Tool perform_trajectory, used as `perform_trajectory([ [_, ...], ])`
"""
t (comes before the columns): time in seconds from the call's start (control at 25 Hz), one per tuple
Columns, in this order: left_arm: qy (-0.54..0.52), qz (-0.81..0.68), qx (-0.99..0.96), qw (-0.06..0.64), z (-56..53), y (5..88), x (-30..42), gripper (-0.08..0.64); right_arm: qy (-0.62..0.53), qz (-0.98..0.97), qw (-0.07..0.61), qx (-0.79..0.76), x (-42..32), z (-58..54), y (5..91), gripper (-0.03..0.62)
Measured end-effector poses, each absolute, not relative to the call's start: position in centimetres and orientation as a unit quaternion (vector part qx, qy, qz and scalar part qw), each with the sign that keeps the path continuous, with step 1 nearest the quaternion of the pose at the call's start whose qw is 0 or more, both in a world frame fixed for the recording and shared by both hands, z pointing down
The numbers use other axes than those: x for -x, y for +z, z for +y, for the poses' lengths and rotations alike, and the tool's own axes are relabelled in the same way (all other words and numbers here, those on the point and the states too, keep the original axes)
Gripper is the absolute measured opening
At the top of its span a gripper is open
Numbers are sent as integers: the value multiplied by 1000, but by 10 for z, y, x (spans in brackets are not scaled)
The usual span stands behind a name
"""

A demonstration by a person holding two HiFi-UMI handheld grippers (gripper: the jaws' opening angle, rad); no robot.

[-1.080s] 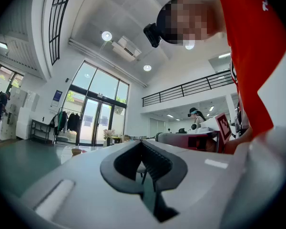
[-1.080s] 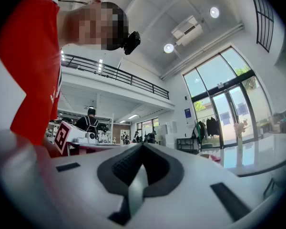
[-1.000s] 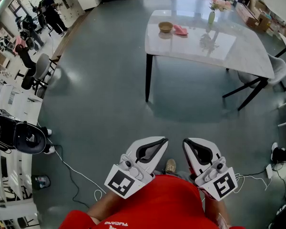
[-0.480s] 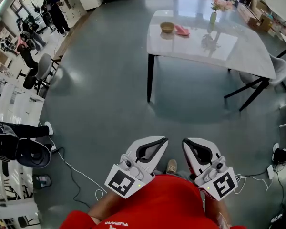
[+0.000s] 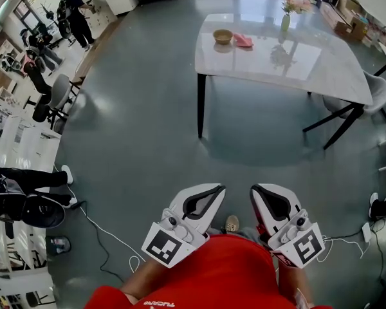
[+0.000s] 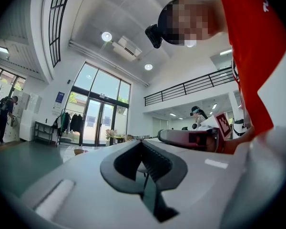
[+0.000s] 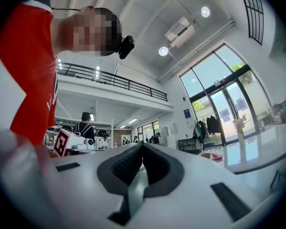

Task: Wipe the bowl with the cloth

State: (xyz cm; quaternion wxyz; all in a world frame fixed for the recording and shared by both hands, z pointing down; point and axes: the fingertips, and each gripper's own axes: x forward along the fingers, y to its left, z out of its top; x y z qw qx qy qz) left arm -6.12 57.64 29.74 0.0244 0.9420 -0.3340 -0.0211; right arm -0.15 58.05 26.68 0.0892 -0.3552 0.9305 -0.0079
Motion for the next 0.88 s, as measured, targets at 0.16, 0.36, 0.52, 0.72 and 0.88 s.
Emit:
perform_trajectory([
  [0.16, -23, -346, -938, 18, 570, 295, 52, 5, -8, 933, 91, 349, -10, 575, 266, 2],
  [0.36, -20, -361, -932, 9, 563, 292, 41, 5, -1, 938, 91, 334, -24, 568, 265, 2],
  [0.52, -17, -372, -928, 4, 560, 293, 30, 5, 4, 942, 93, 323, -36, 564, 264, 2],
  [0.72, -14, -382, -924, 0, 557, 294, 21, 5, 6, 945, 92, 315, -47, 559, 266, 2],
  [0.88, -12, -390, -921, 2, 554, 295, 22, 6, 4, 946, 92, 310, -49, 555, 267, 2],
])
